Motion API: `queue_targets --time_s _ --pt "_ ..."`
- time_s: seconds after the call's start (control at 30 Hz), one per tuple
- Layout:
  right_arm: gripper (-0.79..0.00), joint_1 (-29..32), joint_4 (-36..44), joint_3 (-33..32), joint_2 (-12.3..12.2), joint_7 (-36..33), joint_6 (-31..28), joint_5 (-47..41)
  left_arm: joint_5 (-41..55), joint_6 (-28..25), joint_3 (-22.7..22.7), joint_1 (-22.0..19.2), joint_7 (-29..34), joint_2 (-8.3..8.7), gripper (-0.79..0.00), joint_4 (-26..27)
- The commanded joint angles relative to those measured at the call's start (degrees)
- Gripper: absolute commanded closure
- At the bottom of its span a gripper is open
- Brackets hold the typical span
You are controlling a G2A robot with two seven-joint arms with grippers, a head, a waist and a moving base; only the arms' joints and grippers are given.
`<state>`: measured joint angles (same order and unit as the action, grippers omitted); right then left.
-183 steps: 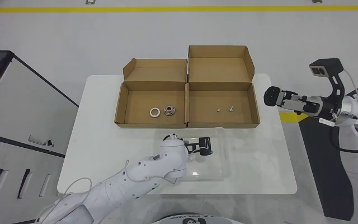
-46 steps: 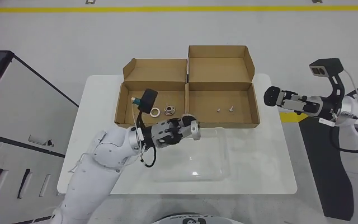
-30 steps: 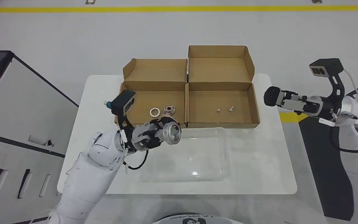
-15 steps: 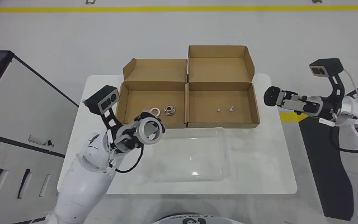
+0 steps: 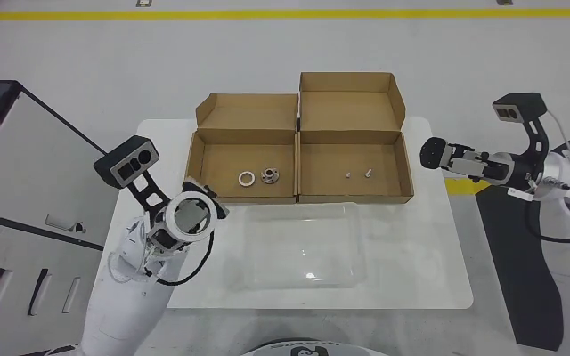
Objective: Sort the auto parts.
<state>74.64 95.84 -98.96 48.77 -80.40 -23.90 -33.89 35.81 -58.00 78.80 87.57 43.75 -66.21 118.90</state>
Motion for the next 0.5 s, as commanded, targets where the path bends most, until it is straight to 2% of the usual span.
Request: queue_targets --time_s 0.0,0.23,0.47 --pt "-0.785 0.0 0.0 0.0 0.0 0.0 0.0 0.0 1.7 0.0 0.8 0.3 2.0 -0.46 0.0 0.0" --pt "-0.785 0.0 0.0 0.0 0.0 0.0 0.0 0.0 -3.5 0.0 1.9 1.4 2.5 -0.82 0.0 0.1" --pt "-0.785 0.0 0.0 0.0 0.0 0.0 0.0 0.0 -11.6 0.3 2.2 2.2 2.9 0.12 0.0 -1.3"
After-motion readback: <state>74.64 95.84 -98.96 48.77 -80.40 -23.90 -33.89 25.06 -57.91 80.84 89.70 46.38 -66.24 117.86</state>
